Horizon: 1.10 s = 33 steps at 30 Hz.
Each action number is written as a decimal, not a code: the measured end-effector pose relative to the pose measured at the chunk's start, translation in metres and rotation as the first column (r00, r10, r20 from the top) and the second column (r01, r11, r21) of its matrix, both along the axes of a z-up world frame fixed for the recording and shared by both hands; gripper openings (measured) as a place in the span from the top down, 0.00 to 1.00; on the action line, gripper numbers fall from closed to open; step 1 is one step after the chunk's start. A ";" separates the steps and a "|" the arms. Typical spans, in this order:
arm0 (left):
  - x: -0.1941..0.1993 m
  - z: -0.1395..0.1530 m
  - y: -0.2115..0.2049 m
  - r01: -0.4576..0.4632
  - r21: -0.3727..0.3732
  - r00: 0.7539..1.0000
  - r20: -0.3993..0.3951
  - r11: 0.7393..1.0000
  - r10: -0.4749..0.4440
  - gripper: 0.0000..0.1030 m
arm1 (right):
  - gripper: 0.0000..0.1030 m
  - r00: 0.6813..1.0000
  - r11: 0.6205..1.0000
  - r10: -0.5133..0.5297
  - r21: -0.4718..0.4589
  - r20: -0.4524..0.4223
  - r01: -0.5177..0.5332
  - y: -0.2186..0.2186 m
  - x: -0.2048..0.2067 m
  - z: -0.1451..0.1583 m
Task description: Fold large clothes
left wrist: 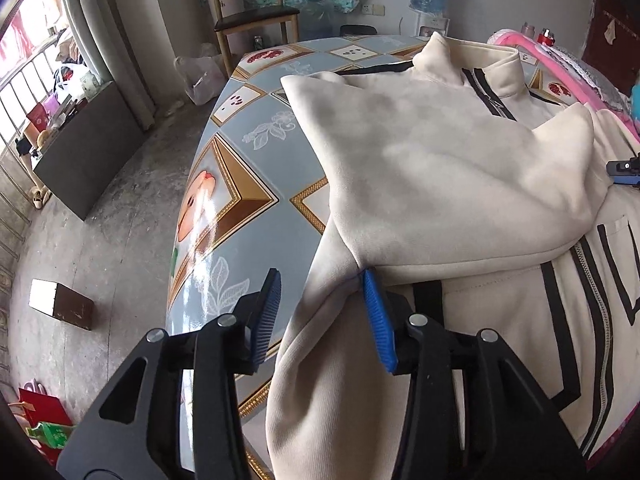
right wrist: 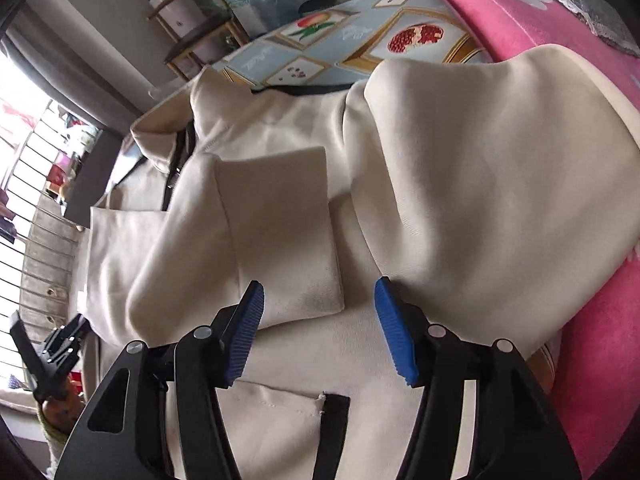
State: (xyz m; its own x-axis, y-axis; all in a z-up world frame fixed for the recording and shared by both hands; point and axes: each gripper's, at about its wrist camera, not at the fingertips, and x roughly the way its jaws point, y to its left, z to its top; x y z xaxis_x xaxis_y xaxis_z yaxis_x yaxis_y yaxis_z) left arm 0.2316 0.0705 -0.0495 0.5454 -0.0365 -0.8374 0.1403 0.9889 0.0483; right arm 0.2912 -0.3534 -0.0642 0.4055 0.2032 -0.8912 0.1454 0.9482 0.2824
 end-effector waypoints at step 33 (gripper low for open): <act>0.002 0.029 0.026 -0.012 -0.173 1.000 0.017 0.985 0.015 0.55 | 0.60 0.998 0.974 0.012 -0.223 -0.064 -0.026 0.024 0.019 -0.001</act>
State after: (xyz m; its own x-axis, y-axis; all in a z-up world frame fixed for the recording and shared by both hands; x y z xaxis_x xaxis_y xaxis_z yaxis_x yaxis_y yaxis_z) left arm 0.2339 0.0965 -0.0209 0.5622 -0.1726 -0.8088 0.1277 0.9844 -0.1214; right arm 0.3103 -0.3290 -0.0650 0.3457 0.0027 -0.9383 0.1376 0.9890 0.0535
